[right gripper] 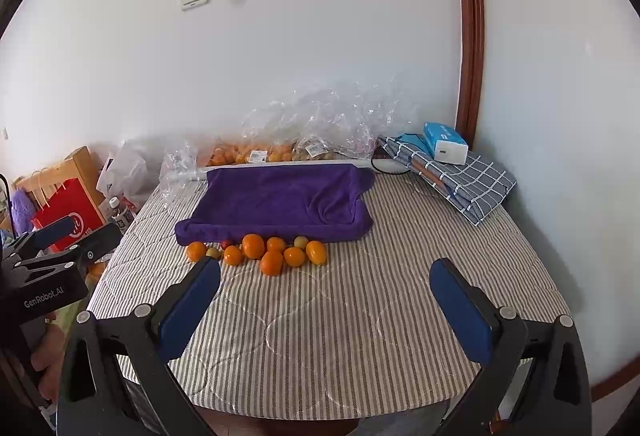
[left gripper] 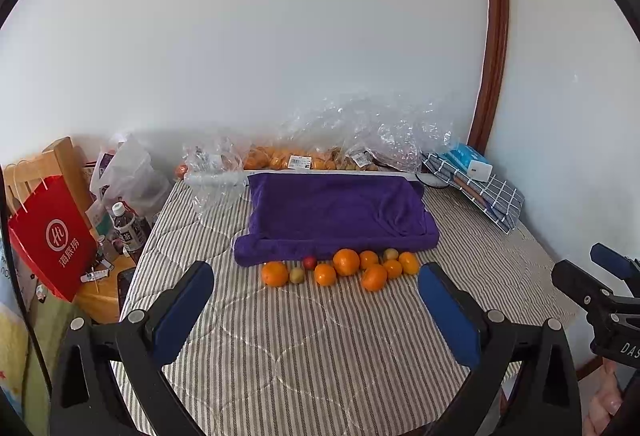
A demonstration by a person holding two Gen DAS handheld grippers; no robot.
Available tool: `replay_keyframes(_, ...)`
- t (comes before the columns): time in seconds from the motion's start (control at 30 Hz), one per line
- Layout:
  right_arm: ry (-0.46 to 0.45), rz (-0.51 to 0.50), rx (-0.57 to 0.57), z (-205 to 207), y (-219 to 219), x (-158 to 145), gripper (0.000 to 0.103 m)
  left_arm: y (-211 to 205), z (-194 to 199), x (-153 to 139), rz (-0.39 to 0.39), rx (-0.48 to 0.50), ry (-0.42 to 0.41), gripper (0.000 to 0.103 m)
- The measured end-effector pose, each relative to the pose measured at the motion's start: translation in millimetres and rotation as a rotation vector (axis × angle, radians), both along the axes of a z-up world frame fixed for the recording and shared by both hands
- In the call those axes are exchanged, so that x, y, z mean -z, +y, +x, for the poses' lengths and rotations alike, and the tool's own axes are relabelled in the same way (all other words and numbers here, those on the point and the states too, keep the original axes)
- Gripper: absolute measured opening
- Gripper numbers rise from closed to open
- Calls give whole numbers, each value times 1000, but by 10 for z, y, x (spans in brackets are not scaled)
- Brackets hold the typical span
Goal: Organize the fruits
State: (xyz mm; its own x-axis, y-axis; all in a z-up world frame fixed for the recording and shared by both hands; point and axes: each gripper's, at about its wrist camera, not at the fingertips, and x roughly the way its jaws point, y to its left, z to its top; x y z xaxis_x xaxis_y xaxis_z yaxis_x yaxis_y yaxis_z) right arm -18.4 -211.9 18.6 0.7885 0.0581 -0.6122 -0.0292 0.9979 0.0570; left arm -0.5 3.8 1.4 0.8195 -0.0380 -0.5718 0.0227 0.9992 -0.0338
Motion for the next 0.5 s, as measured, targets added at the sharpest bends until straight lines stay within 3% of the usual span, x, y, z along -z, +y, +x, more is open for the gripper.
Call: replay_keyframes(0.5, 8, 10, -4, 28, 19, 32, 103, 10, -12, 2, -2, -4, 2, 103)
